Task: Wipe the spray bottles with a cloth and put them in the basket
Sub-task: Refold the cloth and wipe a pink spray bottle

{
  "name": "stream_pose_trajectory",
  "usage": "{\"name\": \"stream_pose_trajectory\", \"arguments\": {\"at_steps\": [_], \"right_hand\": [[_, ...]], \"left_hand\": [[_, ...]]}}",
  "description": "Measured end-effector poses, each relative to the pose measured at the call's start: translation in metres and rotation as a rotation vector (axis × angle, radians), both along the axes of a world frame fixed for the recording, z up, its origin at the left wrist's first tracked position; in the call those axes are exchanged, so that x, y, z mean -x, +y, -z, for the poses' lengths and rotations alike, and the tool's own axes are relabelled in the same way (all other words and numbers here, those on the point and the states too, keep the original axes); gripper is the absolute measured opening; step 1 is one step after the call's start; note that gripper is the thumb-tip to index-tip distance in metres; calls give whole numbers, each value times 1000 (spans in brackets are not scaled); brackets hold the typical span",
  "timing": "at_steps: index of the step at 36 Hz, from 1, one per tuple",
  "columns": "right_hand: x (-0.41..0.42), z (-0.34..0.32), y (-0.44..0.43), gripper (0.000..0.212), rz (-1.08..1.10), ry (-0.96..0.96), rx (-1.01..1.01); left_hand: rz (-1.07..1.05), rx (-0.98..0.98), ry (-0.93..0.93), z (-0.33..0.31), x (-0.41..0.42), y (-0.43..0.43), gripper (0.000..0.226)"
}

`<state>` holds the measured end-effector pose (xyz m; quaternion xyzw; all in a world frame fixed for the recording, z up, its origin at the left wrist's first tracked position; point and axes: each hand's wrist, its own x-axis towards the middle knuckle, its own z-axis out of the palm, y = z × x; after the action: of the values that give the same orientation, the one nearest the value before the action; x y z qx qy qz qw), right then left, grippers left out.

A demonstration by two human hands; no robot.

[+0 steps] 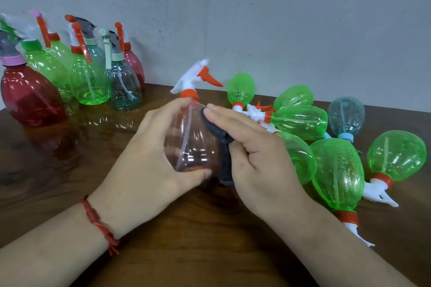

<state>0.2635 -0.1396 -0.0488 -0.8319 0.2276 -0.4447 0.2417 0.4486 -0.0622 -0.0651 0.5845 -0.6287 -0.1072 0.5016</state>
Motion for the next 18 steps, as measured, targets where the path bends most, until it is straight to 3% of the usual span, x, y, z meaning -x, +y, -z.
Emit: {"name": "stream_pose_trajectory", "arguments": {"at_steps": [4,7,13,15,17,18], "right_hand": [[0,0,-7,60,6,-123,-261],[0,-3,-7,55,4,-202,-427],[0,-7,-4,50,-8,-260,-504],[-1,-5,-4,52,-8,-246,-460],[-1,-2,-6,54,-10,-234,-434],[-1,-1,-6,55,-9,-233,-426]], "left_hand": [[76,-8,-144,-3,0,4,120],[114,-27,-123,-5,-2,2,127],[127,-151,-144,-13,0,5,114],[279,-169,-204,-19,3,4,89],[187,-183,57,-33,12,3,53],[228,-180,53,-33,12,-1,51]]}}
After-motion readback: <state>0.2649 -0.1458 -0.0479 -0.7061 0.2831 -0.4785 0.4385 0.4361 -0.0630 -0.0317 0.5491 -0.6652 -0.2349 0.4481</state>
